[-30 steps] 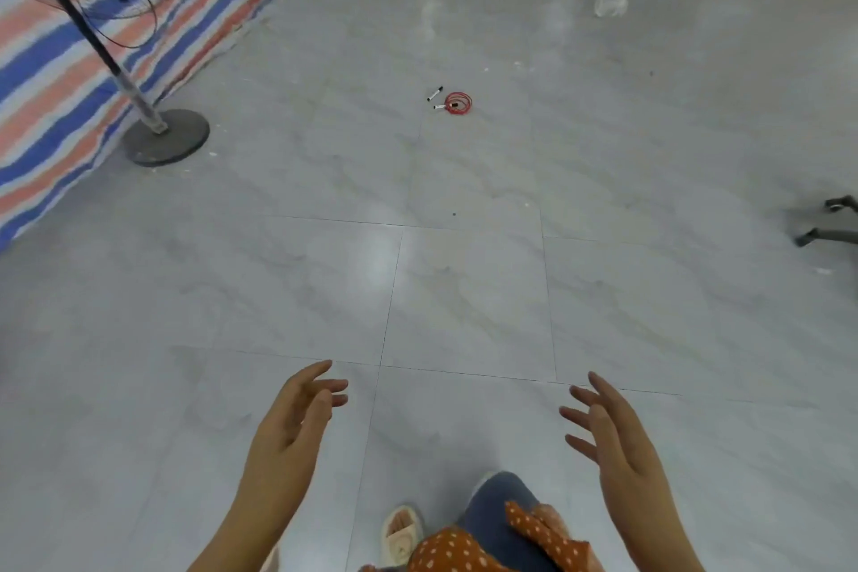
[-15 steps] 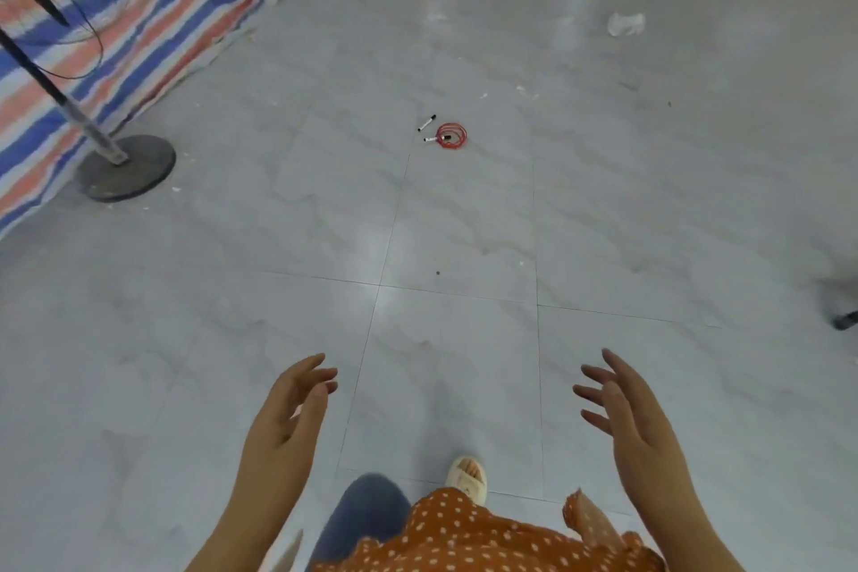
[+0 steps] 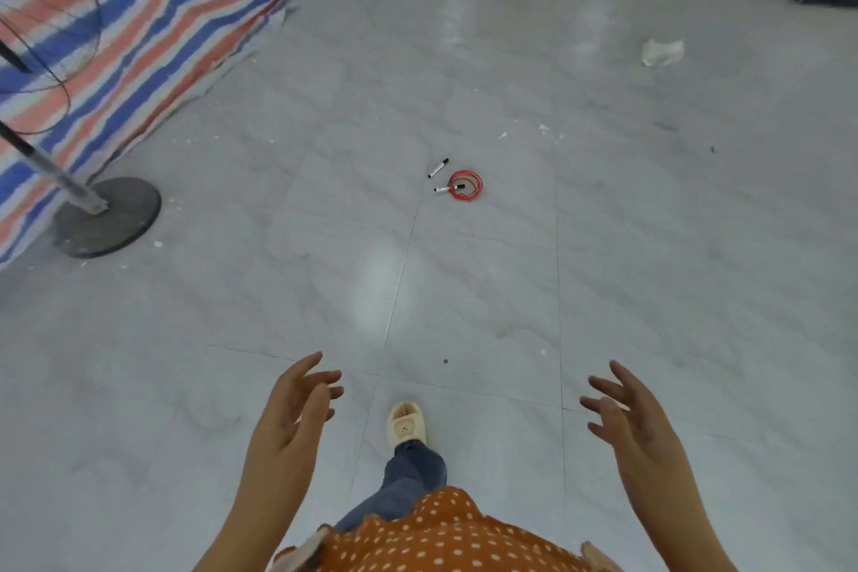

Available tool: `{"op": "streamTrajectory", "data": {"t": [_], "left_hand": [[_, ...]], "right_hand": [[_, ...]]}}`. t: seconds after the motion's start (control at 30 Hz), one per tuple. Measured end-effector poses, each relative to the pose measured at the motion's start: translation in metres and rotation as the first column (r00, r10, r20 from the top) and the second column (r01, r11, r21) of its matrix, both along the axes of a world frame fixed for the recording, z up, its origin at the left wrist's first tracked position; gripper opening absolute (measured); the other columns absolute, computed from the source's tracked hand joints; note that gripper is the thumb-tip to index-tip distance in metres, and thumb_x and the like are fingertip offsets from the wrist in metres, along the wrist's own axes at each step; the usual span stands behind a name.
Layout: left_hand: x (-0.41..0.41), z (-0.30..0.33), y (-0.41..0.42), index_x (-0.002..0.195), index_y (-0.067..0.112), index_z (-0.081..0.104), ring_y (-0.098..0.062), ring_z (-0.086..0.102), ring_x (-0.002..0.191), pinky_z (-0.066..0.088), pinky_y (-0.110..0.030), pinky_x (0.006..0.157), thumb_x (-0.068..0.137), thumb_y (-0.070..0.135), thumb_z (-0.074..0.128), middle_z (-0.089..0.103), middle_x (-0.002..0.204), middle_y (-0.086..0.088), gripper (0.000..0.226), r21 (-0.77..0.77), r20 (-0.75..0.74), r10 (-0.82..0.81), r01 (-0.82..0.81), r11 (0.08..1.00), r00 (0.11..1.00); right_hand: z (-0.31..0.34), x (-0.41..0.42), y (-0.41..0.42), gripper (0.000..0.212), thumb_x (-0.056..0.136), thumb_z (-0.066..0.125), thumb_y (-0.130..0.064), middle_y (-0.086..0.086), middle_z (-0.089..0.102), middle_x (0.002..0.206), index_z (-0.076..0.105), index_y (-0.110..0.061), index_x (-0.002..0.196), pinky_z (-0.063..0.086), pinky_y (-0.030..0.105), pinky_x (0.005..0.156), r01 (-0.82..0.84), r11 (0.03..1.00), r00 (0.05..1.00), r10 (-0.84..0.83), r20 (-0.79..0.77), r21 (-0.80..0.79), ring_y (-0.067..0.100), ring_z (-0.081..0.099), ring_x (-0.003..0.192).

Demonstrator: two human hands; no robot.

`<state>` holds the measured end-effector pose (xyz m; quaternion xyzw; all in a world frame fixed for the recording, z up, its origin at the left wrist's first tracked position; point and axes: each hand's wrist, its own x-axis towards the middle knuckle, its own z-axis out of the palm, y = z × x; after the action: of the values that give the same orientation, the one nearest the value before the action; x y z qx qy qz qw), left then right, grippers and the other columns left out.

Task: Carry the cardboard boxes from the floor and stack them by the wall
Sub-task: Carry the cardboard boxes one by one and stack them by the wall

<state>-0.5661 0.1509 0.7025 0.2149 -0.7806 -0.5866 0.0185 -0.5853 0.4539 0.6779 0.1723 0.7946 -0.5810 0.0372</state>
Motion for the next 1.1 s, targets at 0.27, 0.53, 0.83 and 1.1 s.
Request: {"op": "streamTrajectory", "data": {"t": [0.27, 0.53, 0.83, 1.1], "left_hand": [[-0.234, 0.031, -0.041, 0.119, 0.040, 0.051, 0.000, 0.063, 0.100, 0.051, -0.037, 0.091, 0.082, 0.045, 0.044, 0.066, 0.111, 0.011, 0.038, -0.057, -0.063, -0.122, 0.118, 0.991, 0.991], [-0.406, 0.005, -0.023, 0.119, 0.036, 0.052, -0.012, 0.063, 0.105, 0.051, -0.044, 0.093, 0.085, 0.040, 0.046, 0.065, 0.112, 0.010, 0.036, -0.075, -0.029, -0.103, 0.101, 0.992, 0.994], [-0.603, -0.005, 0.003, 0.122, 0.037, 0.046, -0.010, 0.059, 0.107, 0.047, -0.025, 0.088, 0.082, 0.045, 0.043, 0.059, 0.115, 0.015, 0.041, -0.082, 0.042, -0.051, 0.055, 0.995, 0.998], [-0.759, -0.077, -0.036, 0.110, 0.049, 0.043, 0.004, 0.057, 0.100, 0.041, -0.004, 0.075, 0.093, 0.034, 0.049, 0.055, 0.109, 0.026, 0.024, -0.097, 0.225, -0.159, 0.184, 0.978, 0.961]], "right_hand": [[0.027, -0.212, -0.030, 0.040, 0.095, 0.050, -0.022, -0.006, 0.059, 0.125, 0.042, -0.031, 0.133, 0.048, 0.046, 0.098, 0.060, 0.994, 0.997, -0.055, -0.050, 0.091, 0.018, 0.061, 0.109], [0.009, -0.391, -0.013, 0.041, 0.096, 0.049, -0.024, 0.000, 0.058, 0.129, 0.042, -0.026, 0.136, 0.047, 0.047, 0.100, 0.070, 0.986, 0.997, -0.072, 0.007, 0.153, 0.022, 0.060, 0.110], [0.022, -0.637, 0.016, 0.041, 0.096, 0.051, -0.023, -0.007, 0.059, 0.124, 0.045, -0.026, 0.136, 0.046, 0.031, 0.094, -0.127, 0.971, 0.991, 0.131, -0.005, 0.201, 0.015, 0.060, 0.109], [-0.040, -0.796, -0.017, 0.041, 0.095, 0.054, -0.022, -0.010, 0.059, 0.121, 0.046, -0.028, 0.136, 0.040, 0.011, 0.081, -0.148, 0.969, 0.987, 0.130, 0.097, 0.200, 0.004, 0.058, 0.106]]}}
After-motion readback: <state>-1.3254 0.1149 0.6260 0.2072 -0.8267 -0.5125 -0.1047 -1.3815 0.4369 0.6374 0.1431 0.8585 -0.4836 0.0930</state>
